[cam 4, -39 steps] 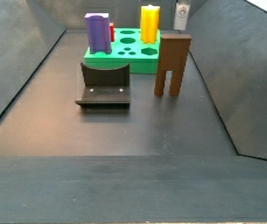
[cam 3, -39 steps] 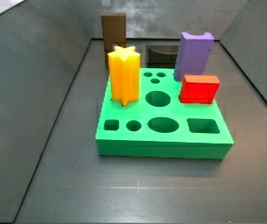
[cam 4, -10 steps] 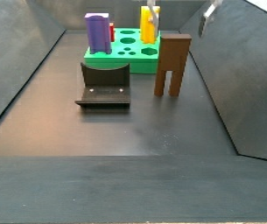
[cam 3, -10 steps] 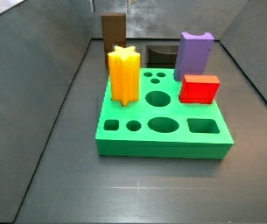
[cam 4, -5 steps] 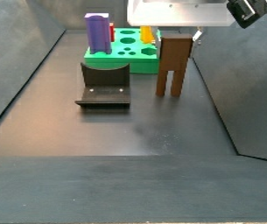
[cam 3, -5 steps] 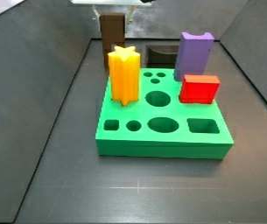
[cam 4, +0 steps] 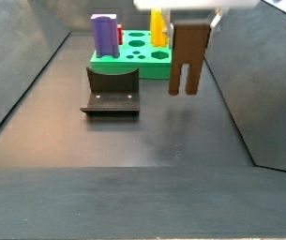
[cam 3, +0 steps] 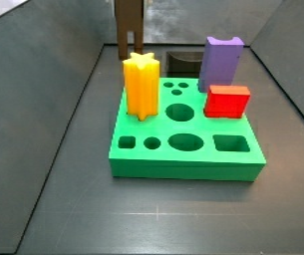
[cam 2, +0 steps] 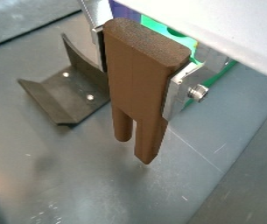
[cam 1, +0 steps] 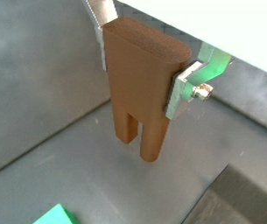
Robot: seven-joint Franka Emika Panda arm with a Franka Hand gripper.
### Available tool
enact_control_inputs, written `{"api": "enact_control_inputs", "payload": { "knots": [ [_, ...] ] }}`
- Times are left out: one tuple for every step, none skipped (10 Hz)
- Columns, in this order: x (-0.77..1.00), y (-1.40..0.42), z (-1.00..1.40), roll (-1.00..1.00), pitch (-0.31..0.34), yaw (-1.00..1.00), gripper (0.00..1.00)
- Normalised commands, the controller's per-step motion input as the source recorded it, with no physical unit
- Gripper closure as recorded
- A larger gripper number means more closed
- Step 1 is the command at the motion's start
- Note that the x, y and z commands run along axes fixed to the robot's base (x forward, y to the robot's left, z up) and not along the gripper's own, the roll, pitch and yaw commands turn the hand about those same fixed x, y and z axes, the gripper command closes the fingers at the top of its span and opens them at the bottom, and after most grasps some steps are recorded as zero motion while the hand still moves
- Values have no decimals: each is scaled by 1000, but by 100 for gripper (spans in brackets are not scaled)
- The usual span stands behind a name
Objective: Pick up the square-circle object. Move up. Rotate the square-circle object. Move to above the board. Insert the square-circle object.
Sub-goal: Move to above the board.
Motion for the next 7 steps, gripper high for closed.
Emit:
{"api": "enact_control_inputs", "payload": {
  "knots": [
    [51, 123, 1000, 128, 108, 45, 100],
    [49, 117, 1000, 92, 88, 35, 100],
    [48, 112, 1000, 85, 85, 29, 100],
    [46, 104, 1000, 71, 83, 18, 100],
    [45, 100, 1000, 59, 83, 10, 100],
    [44, 96, 1000, 49, 84, 4, 100],
    [43, 92, 1000, 42, 85, 0, 100]
  ]
}}
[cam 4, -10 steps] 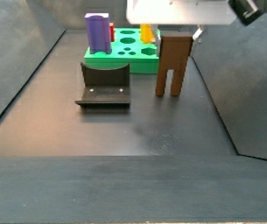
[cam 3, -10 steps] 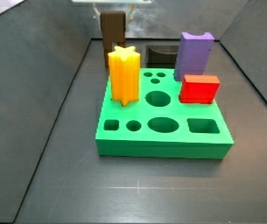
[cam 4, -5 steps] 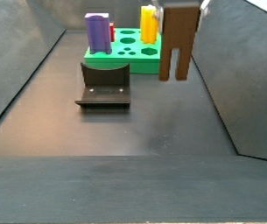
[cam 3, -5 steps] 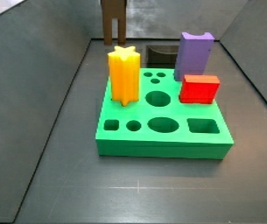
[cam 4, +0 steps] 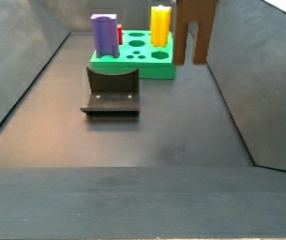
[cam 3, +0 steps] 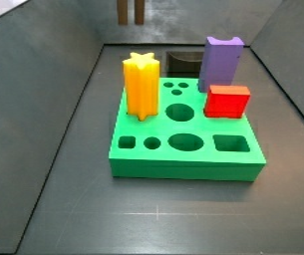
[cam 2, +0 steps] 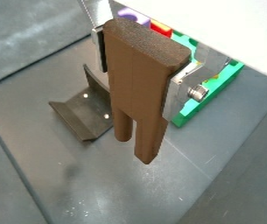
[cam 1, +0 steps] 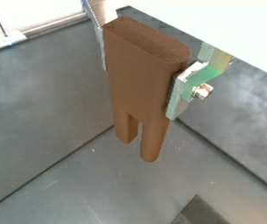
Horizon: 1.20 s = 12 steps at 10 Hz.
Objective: Pick up the square-circle object. Move up. Rotate the square-circle object. Move to above the board. Insert the square-circle object.
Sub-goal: Move to above the board.
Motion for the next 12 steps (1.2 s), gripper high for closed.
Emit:
{"api": "enact_control_inputs", "payload": {
  "knots": [
    [39, 86, 1000, 35, 84, -7, 100],
    [38, 84, 1000, 30, 80, -12, 100],
    [24, 58, 752, 21, 85, -18, 100],
    [18, 43, 586, 17, 83, -20, 100],
    [15, 33, 422, 15, 80, -22, 100],
    [13, 26, 259, 12, 84, -25, 100],
    [114, -1000, 57, -168, 102, -347, 100],
    [116, -1000, 39, -152, 98, -312, 100],
    [118, -1000, 45, -102, 92, -184, 100],
    [124, -1000, 50, -90, 88, -55, 100],
    [126, -1000, 50, -69, 90, -30, 100],
    [135, -1000, 53, -19, 97, -11, 100]
  ]
}}
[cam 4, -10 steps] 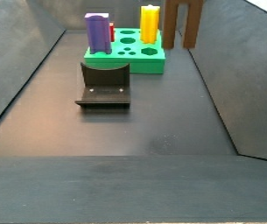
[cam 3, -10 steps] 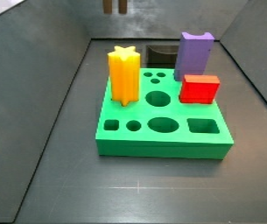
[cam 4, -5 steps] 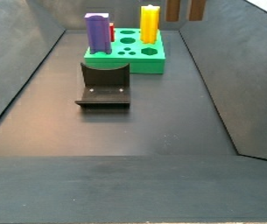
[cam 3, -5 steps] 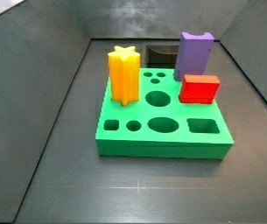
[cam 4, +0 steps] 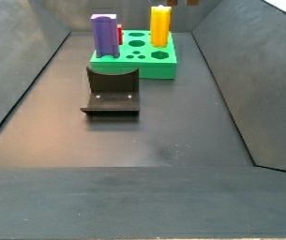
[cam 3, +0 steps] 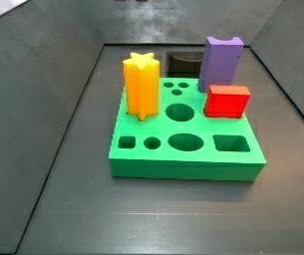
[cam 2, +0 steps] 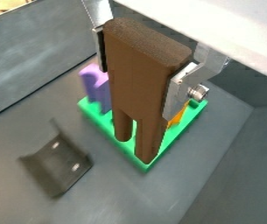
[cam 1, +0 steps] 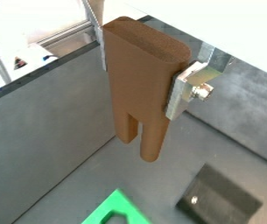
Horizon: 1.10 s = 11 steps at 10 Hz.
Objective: Pick up the square-circle object. Move up. Rotate the square-circle object. Move to above the board. Insert the square-circle object.
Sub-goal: Move to above the board, then insert the square-circle object.
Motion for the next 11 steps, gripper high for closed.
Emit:
{"api": "enact_control_inputs", "payload": {
  "knots": [
    [143, -1000, 55, -32, 106, -6, 100],
    [155, -1000, 59, -14, 118, 4, 100],
    [163, -1000, 63, -19, 123, 2, 100],
    [177, -1000, 70, 10, 128, 2, 100],
    [190, -1000, 73, 0, 130, -1, 100],
    [218, -1000, 88, 8, 144, 9, 100],
    [218, -905, 88, 11, 143, 9, 100],
    [168, -522, 58, 24, 137, 11, 100],
    [111, -264, 42, 42, 117, 11, 100],
    [20, 0, 0, 0, 11, 0, 100],
    [0, -220, -146, 44, 0, 0, 100]
  ]
}}
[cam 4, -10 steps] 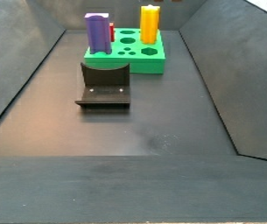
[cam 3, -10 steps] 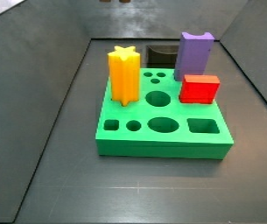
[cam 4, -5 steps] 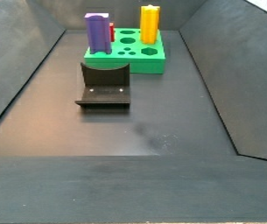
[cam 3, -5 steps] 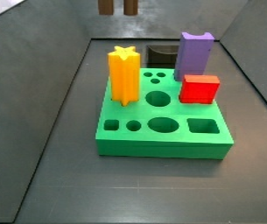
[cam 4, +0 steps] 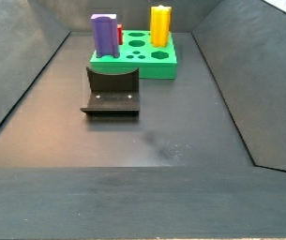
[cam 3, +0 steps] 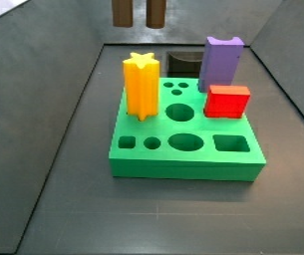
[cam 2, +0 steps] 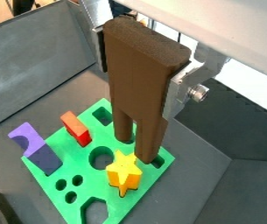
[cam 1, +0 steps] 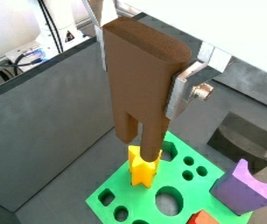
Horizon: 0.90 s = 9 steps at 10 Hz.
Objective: Pick up the square-circle object. Move up. Rotate the square-circle object. Move to above the board. Insert the square-circle object.
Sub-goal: Insert the square-circle object.
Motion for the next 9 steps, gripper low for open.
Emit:
{"api": "enact_control_inputs", "payload": {
  "knots": [
    [11, -483, -251, 157, 0, -49, 100],
    [51, -571, -360, 189, 0, -74, 100],
    [0, -397, -471, 154, -40, 0, 100],
    [-43, -220, -669, 154, -160, 0, 100],
    [-49, -200, -777, 121, -223, 29, 100],
    [0, -177, -871, 67, -191, 0, 100],
    [0, -114, -906, -4, -179, 0, 100],
    [0, -103, -891, -26, -164, 0, 100],
    [0, -83, -877, -13, -164, 0, 100]
  ]
}}
